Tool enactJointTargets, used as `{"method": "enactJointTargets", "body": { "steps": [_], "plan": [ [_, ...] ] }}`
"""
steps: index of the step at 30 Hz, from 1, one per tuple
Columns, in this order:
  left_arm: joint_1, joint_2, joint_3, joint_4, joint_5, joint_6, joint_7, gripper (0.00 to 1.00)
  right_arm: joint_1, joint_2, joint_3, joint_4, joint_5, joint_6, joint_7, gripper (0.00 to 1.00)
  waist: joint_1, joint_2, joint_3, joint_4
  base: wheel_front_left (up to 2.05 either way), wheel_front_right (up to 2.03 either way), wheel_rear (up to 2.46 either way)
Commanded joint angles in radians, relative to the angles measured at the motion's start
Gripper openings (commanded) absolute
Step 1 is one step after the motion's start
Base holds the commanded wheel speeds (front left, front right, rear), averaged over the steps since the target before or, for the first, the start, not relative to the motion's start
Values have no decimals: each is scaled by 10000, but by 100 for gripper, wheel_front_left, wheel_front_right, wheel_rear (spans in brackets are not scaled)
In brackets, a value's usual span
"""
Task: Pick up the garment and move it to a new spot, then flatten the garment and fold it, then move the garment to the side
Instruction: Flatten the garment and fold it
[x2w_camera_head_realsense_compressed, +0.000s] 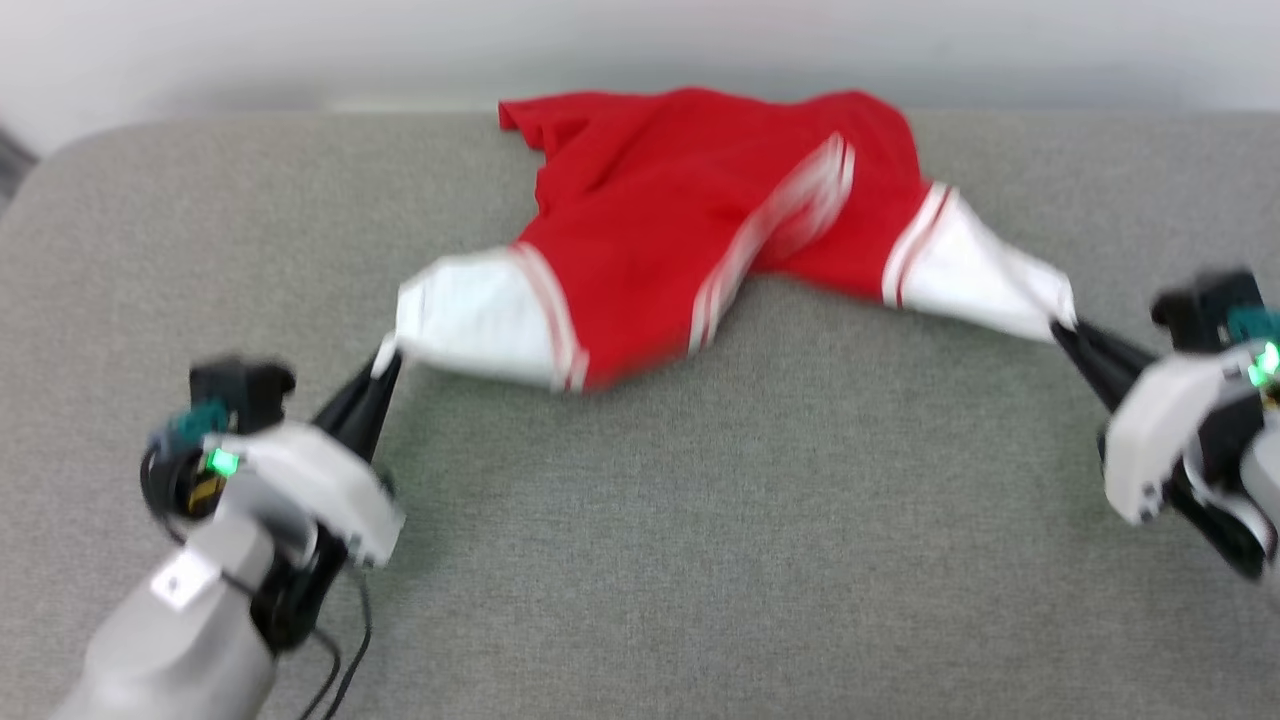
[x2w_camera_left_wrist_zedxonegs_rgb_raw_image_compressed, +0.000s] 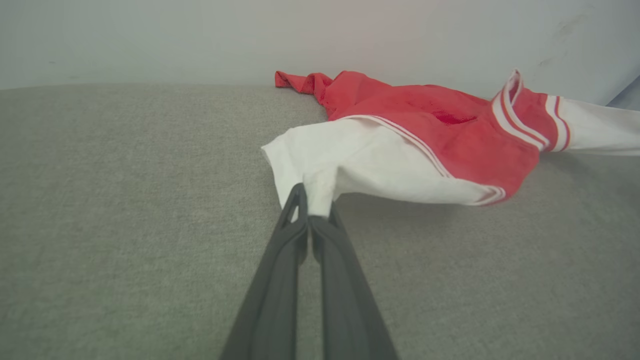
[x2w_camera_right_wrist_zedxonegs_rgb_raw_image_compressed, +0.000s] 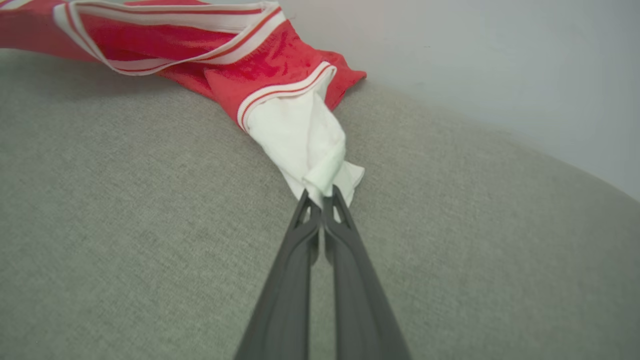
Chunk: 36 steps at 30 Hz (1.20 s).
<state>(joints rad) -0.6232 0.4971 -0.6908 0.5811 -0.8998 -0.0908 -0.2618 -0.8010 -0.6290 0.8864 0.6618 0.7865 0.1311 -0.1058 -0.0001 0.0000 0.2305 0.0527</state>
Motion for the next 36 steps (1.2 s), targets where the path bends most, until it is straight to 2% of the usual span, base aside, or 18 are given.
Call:
{"method": "enactJointTargets", "body": {
  "steps": [1, 12, 13, 18, 26, 27, 28, 33, 36],
  "plan": [
    [512, 168, 24, -104, -73, 139, -43, 0, 554, -254, -76, -140, 165, -7, -76, 0, 1, 0, -604, 33, 0, 0, 0],
    [3803, 1200, -49, -1185, -809, 891, 222, 0, 4626, -1240, -1071, -1223, 496, -7, -103, 0, 1, 0, -2013, 86, 0, 0, 0],
    [4259, 1477, -71, -1589, -858, 1133, 311, 0, 5394, -1459, -1294, -1583, 488, -7, 102, 0, 1, 0, -2164, 97, 0, 0, 0],
    [5465, 2136, -167, -2622, -934, 1775, 573, 0, 7221, -1858, -2091, -2634, 558, -10, 907, 0, 1, 0, -2402, 52, 0, 0, 0],
    [6519, 2708, -47, -3958, -1154, 2583, 688, 0, 9217, -2033, -3689, -4415, 547, -10, 2581, 0, 1, 0, -2287, 5, 0, 0, 0],
    [6532, 2736, -50, -4090, -1134, 2635, 702, 0, 9274, -1971, -3932, -4564, 441, -10, 2738, 38, 1, 0, -2240, 19, 0, 0, 0],
    [6478, 2741, -60, -4234, -1054, 2703, 695, 0, 9256, -1891, -4208, -4758, 299, -8, 2883, 100, 1, 0, -2181, 37, 0, 0, 0],
    [6000, 2638, -121, -4821, -762, 2840, 731, 0, 8586, -1738, -5839, -6003, -274, -7, 3423, 100, 1, 0, -1734, 199, 0, 0, 0],
    [5637, 2628, -111, -5103, -530, 2886, 720, 0, 7773, -1915, -6852, -6891, -540, -7, 3830, 100, 1, 0, -1358, 355, 0, 0, 0]
  ]
}}
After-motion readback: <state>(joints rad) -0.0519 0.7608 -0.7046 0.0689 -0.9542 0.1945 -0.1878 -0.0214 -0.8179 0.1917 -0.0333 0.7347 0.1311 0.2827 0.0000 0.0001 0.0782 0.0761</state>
